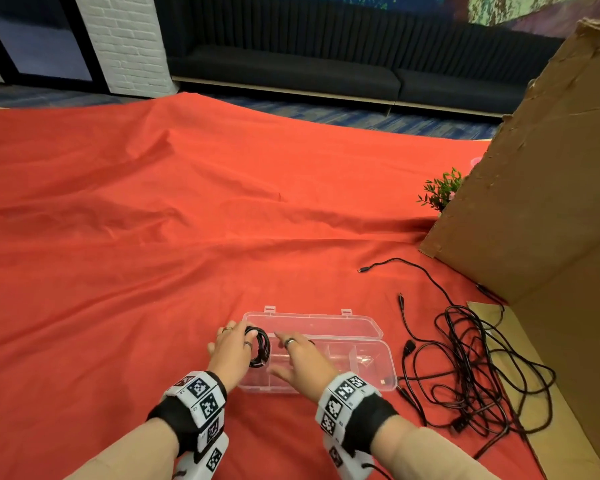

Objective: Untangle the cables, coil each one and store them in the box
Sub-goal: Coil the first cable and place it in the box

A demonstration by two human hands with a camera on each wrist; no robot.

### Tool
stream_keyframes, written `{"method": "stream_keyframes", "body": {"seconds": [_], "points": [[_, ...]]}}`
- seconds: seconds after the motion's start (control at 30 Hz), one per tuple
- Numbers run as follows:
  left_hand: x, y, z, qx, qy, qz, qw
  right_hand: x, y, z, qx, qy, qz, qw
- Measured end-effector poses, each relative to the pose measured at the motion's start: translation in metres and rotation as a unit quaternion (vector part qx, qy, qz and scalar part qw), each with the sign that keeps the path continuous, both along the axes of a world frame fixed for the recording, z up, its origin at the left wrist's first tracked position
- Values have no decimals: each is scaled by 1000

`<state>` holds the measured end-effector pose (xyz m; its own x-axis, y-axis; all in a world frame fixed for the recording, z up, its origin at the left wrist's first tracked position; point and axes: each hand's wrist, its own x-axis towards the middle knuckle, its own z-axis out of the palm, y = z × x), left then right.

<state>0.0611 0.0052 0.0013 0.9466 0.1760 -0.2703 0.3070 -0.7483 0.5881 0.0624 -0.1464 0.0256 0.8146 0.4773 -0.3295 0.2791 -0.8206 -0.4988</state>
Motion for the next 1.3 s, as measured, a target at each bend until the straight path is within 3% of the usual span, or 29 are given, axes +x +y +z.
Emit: {"method": "stream_keyframes", "body": {"seconds": [0.3,0.53,0.67,1.03,1.3], "points": [[-19,-4,-17,89,-4,-45,995,-5,23,-33,-31,29,-2,999],[-15,-6,-19,130,-11,-72,989,-8,29,-39,-35,-5,-40,999],[-15,-6,-21,113,-25,-67,991,-6,30,-38,-3,-14,-94,995],[-16,-7,-20,21,1,-14,1000,1,40,-35,-83,-39,-144,985],[-16,-4,-14,10,24,-51,998,6,38,-30,-146,-34,-123,981]]}}
